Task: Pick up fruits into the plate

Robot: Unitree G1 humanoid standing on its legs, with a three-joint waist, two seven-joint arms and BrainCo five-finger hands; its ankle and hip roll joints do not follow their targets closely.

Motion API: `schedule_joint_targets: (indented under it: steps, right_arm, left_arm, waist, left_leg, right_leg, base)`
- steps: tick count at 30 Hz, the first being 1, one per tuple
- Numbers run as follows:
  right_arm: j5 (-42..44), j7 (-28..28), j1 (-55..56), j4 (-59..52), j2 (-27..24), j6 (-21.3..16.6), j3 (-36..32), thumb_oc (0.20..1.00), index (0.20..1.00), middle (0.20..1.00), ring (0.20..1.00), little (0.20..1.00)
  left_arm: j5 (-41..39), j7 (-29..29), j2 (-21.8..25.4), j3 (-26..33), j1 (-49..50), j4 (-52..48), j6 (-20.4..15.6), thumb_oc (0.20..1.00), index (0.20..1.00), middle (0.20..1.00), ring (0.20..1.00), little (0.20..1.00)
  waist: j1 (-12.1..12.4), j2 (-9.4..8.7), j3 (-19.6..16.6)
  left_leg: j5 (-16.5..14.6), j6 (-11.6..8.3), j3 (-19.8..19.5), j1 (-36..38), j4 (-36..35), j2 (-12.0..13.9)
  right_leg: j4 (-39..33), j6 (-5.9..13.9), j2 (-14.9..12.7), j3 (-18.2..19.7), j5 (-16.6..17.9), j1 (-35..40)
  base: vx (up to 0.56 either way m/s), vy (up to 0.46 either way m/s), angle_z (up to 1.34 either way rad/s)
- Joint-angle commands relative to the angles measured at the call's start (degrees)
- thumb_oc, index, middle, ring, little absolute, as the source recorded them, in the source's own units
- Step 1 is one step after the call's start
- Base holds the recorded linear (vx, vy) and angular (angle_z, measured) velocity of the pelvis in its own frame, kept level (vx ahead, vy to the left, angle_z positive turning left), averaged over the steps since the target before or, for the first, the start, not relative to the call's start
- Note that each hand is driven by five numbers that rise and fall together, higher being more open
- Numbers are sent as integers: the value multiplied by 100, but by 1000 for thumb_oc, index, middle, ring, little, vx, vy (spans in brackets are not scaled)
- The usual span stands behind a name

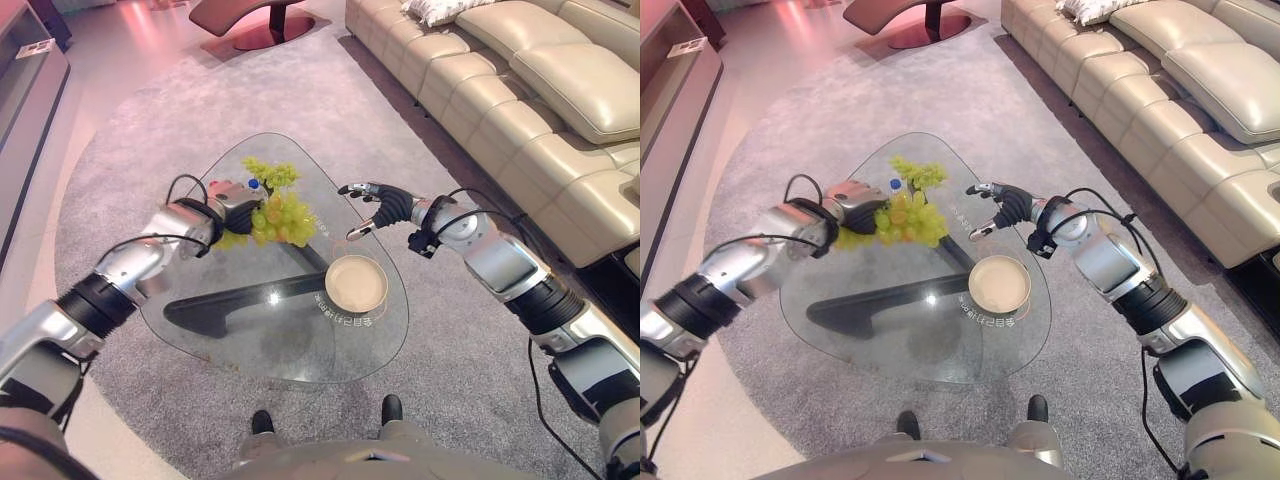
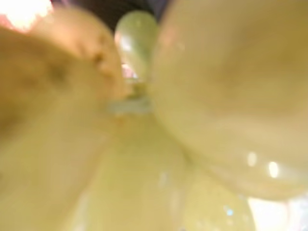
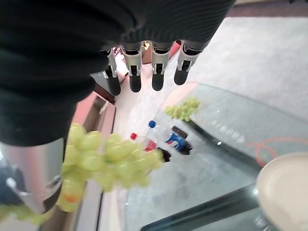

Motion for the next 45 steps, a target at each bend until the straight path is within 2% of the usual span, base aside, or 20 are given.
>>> schedule_joint_targets:
  steps: [1, 5, 17, 23, 29, 38, 45]
  right_arm:
    - [296, -377, 17, -317, 199, -113, -120, 1000, 1000, 1000, 1000, 1000]
    - [321, -504, 217, -416, 445, -135, -193, 1000, 1000, 1000, 1000, 1000]
    - [256, -491, 363, -595, 683, -15, -127, 1000, 1000, 1000, 1000, 1000]
    - [205, -346, 308, -612, 821, 38, -58, 1000, 1000, 1000, 1000, 1000]
    - [423, 35, 300, -861, 805, 82, 80, 1000, 1000, 1000, 1000, 1000]
    - [836, 424, 242, -1136, 694, 207, 369, 1000, 1000, 1000, 1000, 1000]
    - [1399, 746, 107, -1190, 666, 471, 523, 1000, 1000, 1000, 1000, 1000]
  left_arm:
    - [195, 431, -52, 522, -108, 168, 162, 200, 200, 200, 200, 200]
    - [115, 522, -349, 550, 135, 151, 150, 200, 200, 200, 200, 200]
    - [17, 839, -775, 439, 298, 150, 96, 200, 200, 200, 200, 200]
    - [-131, 1068, -988, 354, 297, 178, -97, 200, 200, 200, 200, 200]
    - [-401, 1352, -949, 347, 308, 75, -1012, 200, 200, 200, 200, 200]
    - [-601, 1798, -652, 310, 194, -212, -1871, 200, 200, 200, 200, 200]
    - [-1017, 2029, -332, 452, -184, -544, -2118, 200, 200, 200, 200, 200]
  waist:
    - [139, -110, -164]
    - [128, -90, -170]
    - [92, -108, -173]
    - [75, -126, -188]
    - [76, -156, -175]
    - [92, -163, -195]
    - [120, -168, -253]
  left_leg:
    - [-446, 77, -28, -38, 174, 5]
    - [-463, 79, 23, -24, 191, 18]
    - [-498, 97, 79, 50, 170, 29]
    - [-495, 98, 114, 81, 153, 53]
    - [-492, 105, 150, 74, 152, 66]
    - [-491, 105, 120, 83, 149, 61]
    - [-472, 85, 94, 99, 119, 48]
  right_leg:
    - [125, 93, -83, -359, -352, 280]
    - [143, 107, -104, -359, -362, 277]
    - [168, 106, -76, -305, -416, 306]
    - [172, 101, -59, -277, -441, 325]
    - [193, 91, -53, -260, -449, 301]
    - [217, 78, -52, -222, -485, 324]
    - [211, 63, -67, -263, -488, 361]
  base:
    - [0, 0, 0]
    - [0, 0, 0]
    - [0, 0, 0]
    - [4, -1, -3]
    - [-7, -3, -5]
    - [0, 0, 0]
    - [0, 0, 0]
